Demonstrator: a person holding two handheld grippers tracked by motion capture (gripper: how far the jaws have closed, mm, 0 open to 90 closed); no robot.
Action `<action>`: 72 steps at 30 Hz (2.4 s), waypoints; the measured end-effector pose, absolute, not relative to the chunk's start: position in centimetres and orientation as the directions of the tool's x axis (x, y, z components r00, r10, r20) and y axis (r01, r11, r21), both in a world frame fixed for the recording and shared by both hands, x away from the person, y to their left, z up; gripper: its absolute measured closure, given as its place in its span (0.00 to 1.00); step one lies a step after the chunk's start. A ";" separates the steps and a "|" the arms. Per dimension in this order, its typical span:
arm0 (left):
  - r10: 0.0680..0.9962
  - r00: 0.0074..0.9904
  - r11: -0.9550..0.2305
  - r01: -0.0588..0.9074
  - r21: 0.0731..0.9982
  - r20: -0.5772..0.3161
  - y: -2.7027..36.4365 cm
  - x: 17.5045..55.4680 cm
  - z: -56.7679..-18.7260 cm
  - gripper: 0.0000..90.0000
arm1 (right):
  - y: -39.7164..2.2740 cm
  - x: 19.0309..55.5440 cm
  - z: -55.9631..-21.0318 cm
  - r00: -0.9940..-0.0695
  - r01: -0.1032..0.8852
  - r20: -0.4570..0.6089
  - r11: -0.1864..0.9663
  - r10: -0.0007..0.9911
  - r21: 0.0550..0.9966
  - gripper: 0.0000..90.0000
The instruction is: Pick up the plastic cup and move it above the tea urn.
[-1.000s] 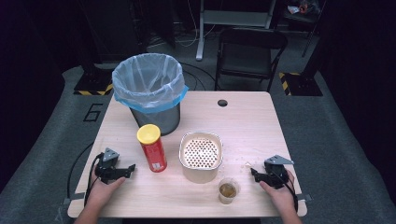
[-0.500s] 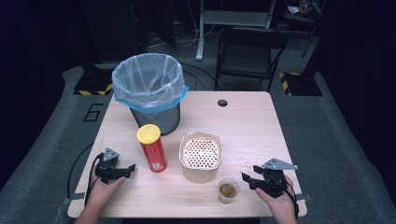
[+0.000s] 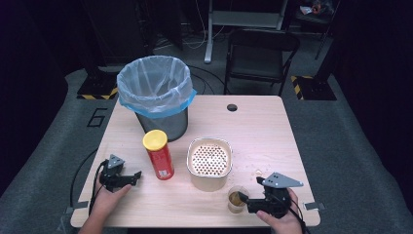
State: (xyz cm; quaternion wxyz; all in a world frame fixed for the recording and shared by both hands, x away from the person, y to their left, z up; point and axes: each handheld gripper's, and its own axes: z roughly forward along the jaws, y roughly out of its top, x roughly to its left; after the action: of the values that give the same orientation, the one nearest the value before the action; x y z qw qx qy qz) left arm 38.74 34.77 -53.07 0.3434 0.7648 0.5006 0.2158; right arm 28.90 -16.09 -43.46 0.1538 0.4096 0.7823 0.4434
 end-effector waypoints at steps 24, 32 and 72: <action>0.913 0.408 -0.264 0.617 0.741 -0.014 34.8 38.8 -53.1 0.13 | -13.0 27.3 -46.7 -0.651 0.504 0.063 0.368 0.757 0.782 0.16; 0.912 0.410 -0.266 0.613 0.744 -0.011 34.8 38.8 -53.1 0.13 | -11.6 28.0 -47.2 -0.664 0.495 0.047 0.392 0.747 0.776 0.15; 0.911 0.413 -0.268 0.613 0.743 -0.013 34.8 38.9 -53.1 0.13 | -10.9 28.1 -48.5 -0.646 0.451 0.016 0.365 0.763 0.815 0.38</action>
State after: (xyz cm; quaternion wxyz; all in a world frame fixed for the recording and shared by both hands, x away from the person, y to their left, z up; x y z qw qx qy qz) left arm 38.87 34.80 -53.07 0.3450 0.7664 0.4971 0.2155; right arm 28.07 -10.86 -48.52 0.1861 0.3771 0.8048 0.4190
